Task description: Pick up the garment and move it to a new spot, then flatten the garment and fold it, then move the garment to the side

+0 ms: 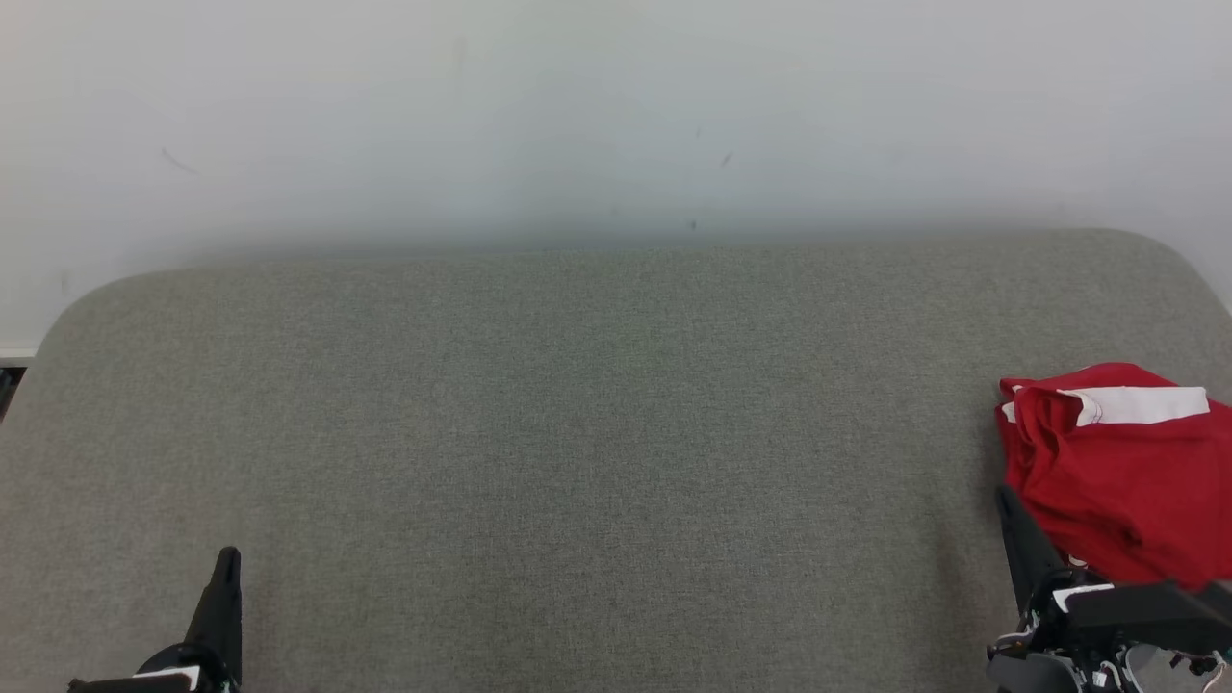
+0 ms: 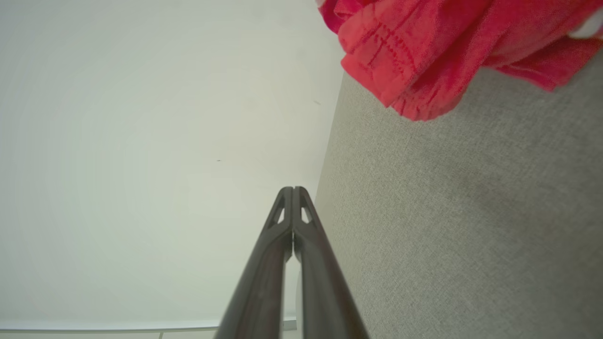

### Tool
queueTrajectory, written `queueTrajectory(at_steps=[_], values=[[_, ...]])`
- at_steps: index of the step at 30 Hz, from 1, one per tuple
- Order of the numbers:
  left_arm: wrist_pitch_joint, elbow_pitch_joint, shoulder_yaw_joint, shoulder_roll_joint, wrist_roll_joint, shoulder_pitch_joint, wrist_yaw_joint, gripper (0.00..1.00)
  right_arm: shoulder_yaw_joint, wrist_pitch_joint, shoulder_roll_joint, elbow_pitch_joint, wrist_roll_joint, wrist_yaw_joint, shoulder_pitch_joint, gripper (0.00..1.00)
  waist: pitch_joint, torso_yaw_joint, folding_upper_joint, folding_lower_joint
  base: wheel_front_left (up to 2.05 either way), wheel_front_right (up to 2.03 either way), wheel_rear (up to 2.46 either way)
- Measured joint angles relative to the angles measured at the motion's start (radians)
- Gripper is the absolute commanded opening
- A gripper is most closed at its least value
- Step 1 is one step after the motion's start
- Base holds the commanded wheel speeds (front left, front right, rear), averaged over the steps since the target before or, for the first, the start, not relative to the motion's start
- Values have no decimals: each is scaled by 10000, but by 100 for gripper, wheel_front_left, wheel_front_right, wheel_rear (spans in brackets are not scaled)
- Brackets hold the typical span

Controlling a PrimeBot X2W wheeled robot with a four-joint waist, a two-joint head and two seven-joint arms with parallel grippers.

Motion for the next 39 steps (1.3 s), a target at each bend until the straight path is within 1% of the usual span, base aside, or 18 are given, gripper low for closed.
queueTrajectory(at_steps=[5,8,39], values=[[105,81,188,-119,-543,-214,-100,0,-15,71,0,54,642,48,-218,0,44,-20,0,0,0,0,0],[144,146,222,-157,-675,-245,-165,0,-19,86,-2,79,882,50,-237,0,52,-24,0,0,0,0,0],[144,167,226,-159,-675,-302,-167,0,-17,86,-2,82,882,81,-303,0,50,-23,0,-1,0,0,0]])
